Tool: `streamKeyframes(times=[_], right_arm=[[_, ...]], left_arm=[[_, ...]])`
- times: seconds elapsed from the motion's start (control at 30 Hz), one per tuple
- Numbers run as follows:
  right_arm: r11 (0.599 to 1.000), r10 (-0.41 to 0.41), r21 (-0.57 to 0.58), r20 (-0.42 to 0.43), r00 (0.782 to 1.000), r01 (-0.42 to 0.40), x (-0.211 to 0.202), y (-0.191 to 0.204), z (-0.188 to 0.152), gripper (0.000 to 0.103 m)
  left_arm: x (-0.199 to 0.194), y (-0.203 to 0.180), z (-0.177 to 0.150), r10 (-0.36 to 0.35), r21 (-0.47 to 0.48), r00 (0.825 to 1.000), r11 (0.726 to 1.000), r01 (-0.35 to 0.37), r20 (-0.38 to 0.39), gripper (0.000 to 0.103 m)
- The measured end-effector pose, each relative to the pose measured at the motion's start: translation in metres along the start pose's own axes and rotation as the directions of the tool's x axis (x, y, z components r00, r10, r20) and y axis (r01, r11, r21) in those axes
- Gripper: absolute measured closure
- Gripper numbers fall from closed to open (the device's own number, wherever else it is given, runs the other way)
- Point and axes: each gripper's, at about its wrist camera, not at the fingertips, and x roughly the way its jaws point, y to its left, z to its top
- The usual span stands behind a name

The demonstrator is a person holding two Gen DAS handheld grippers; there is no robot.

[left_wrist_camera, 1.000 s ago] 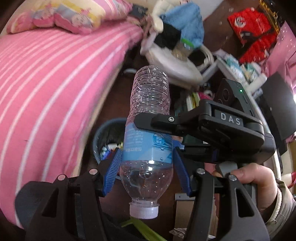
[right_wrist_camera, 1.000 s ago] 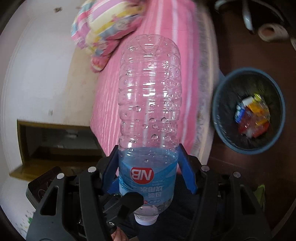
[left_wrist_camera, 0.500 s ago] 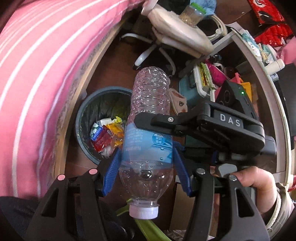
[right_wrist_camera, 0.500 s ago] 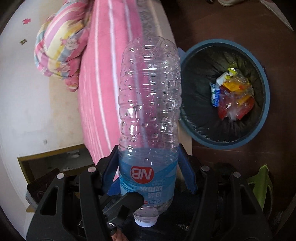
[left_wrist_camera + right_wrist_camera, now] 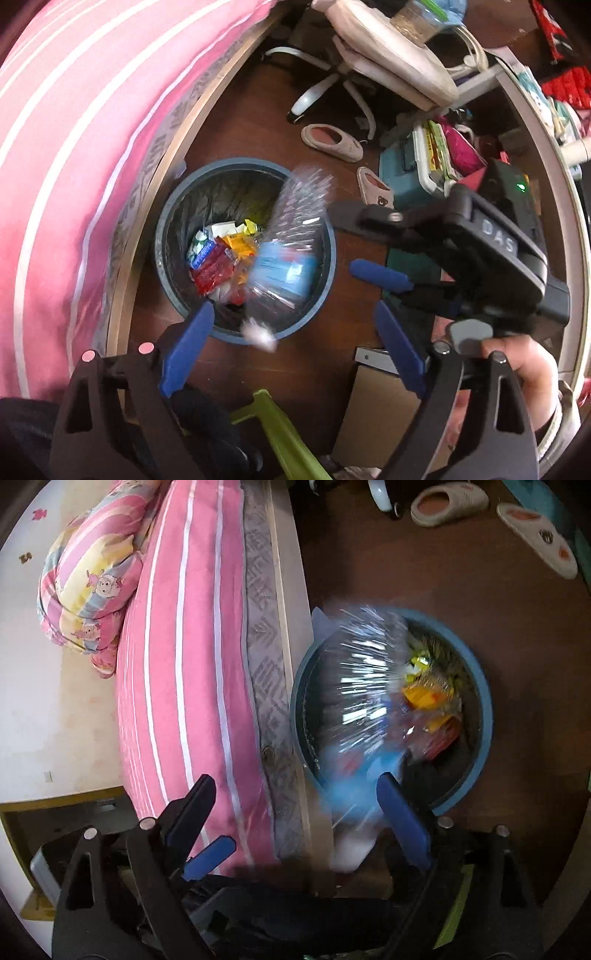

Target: Collect trash

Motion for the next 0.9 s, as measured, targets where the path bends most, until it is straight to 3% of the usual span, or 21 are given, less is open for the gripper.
streamKeyframes(times=[0.27, 0.47, 0.57, 0.67, 0.9], right_arm=[[0.997, 0.018, -0.078, 0.031, 0.999, -0.016, -0.021, 0.019, -0.012, 0.015], [0.964, 0.037, -0.266, 0.063, 0.997, -0.019, -0.039, 0.084, -0.035, 0.014], [0.927, 0.035, -0.376, 0.067, 0.997, -0.007, -0.04, 0.119, -0.051, 0.013], [0.861, 0.042, -0.509, 0.067, 0.997, -0.002, -0.04, 0.165, -0.076, 0.011], [0.714, 0.105, -0.698, 0.035, 0.994, -0.051, -0.038, 0.239, -0.124, 0.01]], left_arm=[[-0.038, 0.007, -0.004, -0.006, -0.054, 0.996, 0.998, 0.011, 0.091, 0.016], [-0.104, 0.015, -0.014, 0.052, -0.112, 0.971, 0.993, -0.026, 0.234, 0.014], [-0.148, 0.025, -0.025, 0.113, -0.171, 0.938, 0.984, -0.059, 0.328, 0.013], [-0.184, 0.037, -0.038, 0.169, -0.242, 0.909, 0.967, -0.078, 0.382, 0.012], [-0.269, 0.075, -0.089, 0.327, -0.431, 0.817, 0.896, -0.108, 0.475, 0.01]])
